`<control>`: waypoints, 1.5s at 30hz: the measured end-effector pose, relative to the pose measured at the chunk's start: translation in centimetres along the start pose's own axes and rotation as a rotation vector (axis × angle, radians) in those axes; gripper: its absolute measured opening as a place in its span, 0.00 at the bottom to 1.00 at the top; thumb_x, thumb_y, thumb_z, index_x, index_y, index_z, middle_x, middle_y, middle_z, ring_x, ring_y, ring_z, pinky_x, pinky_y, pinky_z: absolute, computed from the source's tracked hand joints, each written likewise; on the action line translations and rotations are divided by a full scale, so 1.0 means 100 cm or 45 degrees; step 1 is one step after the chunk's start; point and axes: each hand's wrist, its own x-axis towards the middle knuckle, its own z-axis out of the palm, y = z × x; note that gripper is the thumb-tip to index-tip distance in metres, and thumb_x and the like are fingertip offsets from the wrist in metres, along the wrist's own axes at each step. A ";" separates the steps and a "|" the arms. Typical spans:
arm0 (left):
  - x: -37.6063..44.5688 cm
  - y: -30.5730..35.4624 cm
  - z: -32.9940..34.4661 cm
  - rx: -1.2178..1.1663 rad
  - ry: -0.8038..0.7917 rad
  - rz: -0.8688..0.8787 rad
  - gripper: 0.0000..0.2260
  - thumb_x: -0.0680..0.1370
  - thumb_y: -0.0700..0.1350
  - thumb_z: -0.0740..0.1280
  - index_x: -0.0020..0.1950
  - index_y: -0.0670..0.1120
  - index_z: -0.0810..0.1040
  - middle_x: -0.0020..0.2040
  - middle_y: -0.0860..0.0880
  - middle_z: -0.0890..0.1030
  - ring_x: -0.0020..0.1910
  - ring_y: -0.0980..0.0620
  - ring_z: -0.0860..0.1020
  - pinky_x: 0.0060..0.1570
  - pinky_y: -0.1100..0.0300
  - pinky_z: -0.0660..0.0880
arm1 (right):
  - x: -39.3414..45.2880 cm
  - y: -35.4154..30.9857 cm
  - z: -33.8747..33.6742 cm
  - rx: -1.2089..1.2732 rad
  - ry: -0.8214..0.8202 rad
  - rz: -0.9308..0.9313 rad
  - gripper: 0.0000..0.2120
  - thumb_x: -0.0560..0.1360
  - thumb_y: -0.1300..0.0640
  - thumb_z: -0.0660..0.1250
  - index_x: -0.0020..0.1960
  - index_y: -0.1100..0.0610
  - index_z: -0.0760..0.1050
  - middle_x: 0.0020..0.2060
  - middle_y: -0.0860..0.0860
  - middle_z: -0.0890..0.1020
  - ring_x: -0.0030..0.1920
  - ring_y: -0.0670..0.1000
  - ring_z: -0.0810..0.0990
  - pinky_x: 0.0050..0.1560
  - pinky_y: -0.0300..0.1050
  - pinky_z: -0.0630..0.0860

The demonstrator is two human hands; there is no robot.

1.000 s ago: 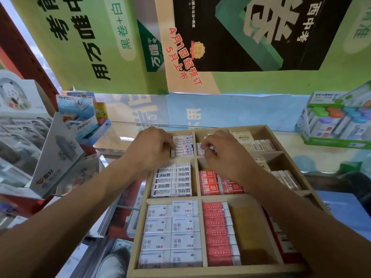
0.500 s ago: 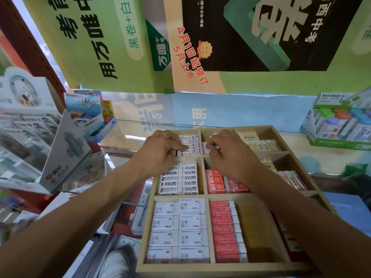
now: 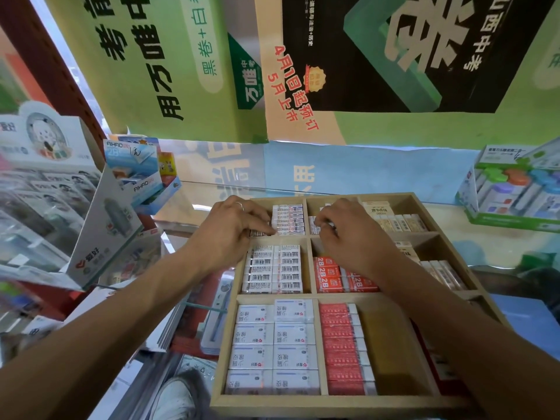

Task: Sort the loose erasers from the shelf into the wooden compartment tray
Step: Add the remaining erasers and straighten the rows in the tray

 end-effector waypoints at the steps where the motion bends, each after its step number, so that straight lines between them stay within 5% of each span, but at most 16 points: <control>1: -0.002 0.000 0.001 0.035 -0.005 0.025 0.23 0.64 0.34 0.59 0.50 0.48 0.86 0.51 0.50 0.83 0.50 0.41 0.78 0.50 0.40 0.76 | 0.000 0.000 0.000 -0.001 -0.001 -0.004 0.11 0.79 0.56 0.57 0.53 0.57 0.77 0.51 0.53 0.75 0.55 0.52 0.71 0.54 0.49 0.72; 7: -0.003 0.002 0.004 0.029 -0.078 -0.046 0.26 0.67 0.38 0.53 0.54 0.48 0.85 0.55 0.48 0.82 0.56 0.40 0.75 0.55 0.41 0.73 | 0.001 -0.003 0.001 -0.051 -0.001 -0.002 0.12 0.79 0.56 0.56 0.55 0.57 0.76 0.51 0.52 0.75 0.55 0.51 0.71 0.54 0.48 0.72; 19: 0.005 0.012 -0.008 0.103 -0.301 -0.201 0.29 0.66 0.39 0.57 0.66 0.51 0.78 0.70 0.48 0.71 0.71 0.44 0.62 0.68 0.47 0.60 | 0.000 -0.005 0.003 -0.140 0.008 -0.030 0.12 0.78 0.57 0.55 0.56 0.57 0.75 0.52 0.53 0.74 0.55 0.53 0.71 0.54 0.49 0.71; 23: 0.006 0.015 -0.009 0.058 -0.368 -0.241 0.31 0.69 0.31 0.62 0.68 0.56 0.74 0.71 0.50 0.69 0.72 0.46 0.59 0.69 0.49 0.59 | -0.001 -0.008 0.004 -0.165 0.007 -0.027 0.12 0.78 0.57 0.56 0.56 0.58 0.75 0.53 0.53 0.74 0.54 0.53 0.70 0.53 0.49 0.71; 29: 0.002 0.010 -0.012 0.245 -0.283 -0.279 0.28 0.73 0.40 0.67 0.73 0.55 0.69 0.72 0.53 0.69 0.71 0.48 0.61 0.68 0.52 0.59 | -0.003 -0.006 0.003 -0.142 -0.002 -0.051 0.12 0.79 0.57 0.55 0.57 0.57 0.74 0.52 0.53 0.74 0.54 0.52 0.71 0.54 0.48 0.71; 45: 0.010 0.004 -0.009 0.214 -0.339 -0.199 0.23 0.74 0.43 0.70 0.69 0.50 0.73 0.66 0.49 0.76 0.68 0.46 0.67 0.67 0.48 0.64 | -0.001 0.000 0.004 -0.116 0.024 -0.088 0.13 0.79 0.56 0.55 0.57 0.57 0.75 0.52 0.52 0.74 0.54 0.51 0.70 0.54 0.47 0.71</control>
